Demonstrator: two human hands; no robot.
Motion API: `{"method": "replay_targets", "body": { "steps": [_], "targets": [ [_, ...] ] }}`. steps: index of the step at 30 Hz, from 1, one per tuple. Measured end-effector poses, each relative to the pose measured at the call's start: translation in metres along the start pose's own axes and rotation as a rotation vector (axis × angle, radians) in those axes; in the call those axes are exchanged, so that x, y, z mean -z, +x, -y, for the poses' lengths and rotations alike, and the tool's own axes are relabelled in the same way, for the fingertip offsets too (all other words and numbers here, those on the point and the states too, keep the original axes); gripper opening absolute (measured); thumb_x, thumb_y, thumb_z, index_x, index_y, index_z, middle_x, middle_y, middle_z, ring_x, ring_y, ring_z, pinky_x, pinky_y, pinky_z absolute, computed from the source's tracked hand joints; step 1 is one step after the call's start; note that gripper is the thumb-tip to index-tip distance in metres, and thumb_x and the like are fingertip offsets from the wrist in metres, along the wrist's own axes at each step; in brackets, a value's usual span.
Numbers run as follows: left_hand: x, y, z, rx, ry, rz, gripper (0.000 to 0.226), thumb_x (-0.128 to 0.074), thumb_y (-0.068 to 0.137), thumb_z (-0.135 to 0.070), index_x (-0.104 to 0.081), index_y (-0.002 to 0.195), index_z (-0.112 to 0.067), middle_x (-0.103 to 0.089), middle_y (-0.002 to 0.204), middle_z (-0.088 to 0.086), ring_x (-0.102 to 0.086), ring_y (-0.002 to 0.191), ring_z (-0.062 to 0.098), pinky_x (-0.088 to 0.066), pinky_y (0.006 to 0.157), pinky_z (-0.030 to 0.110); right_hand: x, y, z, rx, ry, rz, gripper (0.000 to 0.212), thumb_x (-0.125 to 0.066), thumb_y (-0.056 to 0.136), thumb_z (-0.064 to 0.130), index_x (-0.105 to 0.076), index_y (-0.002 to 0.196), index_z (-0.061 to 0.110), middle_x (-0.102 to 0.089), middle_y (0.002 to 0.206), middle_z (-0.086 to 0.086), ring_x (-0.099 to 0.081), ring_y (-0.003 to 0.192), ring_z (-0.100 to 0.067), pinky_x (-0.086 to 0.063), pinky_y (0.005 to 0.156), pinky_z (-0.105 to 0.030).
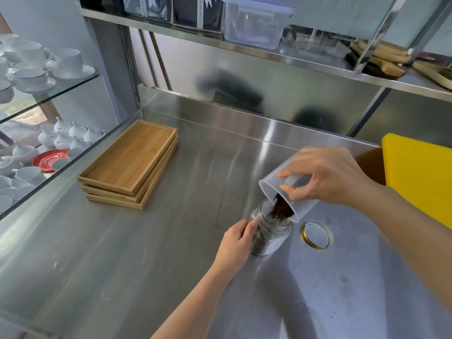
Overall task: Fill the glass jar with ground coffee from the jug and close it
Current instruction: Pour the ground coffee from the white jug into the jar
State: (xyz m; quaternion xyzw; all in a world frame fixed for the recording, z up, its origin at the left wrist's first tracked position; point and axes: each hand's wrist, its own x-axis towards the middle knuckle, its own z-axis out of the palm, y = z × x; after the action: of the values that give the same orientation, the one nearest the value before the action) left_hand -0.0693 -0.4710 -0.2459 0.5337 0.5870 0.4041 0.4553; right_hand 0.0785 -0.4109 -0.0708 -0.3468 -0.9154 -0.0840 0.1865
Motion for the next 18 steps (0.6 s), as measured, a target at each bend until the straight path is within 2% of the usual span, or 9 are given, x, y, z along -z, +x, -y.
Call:
{"method": "replay_targets", "body": {
  "steps": [10, 18],
  "targets": [
    [-0.0006, -0.0008, 0.0006, -0.003, 0.012, -0.005, 0.043, -0.042, 0.096, -0.037, -0.028, 0.061, -0.017, -0.028, 0.057, -0.005, -0.027, 0.055, 0.014, -0.023, 0.055, 0.030, 0.0031, 0.0019, -0.0001, 0.004, -0.008, 0.000, 0.044, -0.047, 0.067, 0.048, -0.074, 0.069, 0.013, -0.066, 0.058, -0.012, -0.060, 0.055, -0.032, -0.050, 0.040, -0.039],
    [-0.0021, -0.0020, 0.0002, 0.005, 0.010, -0.011, 0.044, -0.042, 0.096, -0.037, -0.026, 0.060, -0.017, -0.028, 0.058, -0.004, -0.026, 0.056, 0.014, -0.022, 0.056, 0.031, 0.0006, 0.0010, 0.0017, 0.028, -0.001, 0.020, 0.042, -0.048, 0.067, 0.048, -0.074, 0.071, 0.015, -0.065, 0.057, -0.008, -0.058, 0.054, -0.031, -0.047, 0.039, -0.035]
  ]
}}
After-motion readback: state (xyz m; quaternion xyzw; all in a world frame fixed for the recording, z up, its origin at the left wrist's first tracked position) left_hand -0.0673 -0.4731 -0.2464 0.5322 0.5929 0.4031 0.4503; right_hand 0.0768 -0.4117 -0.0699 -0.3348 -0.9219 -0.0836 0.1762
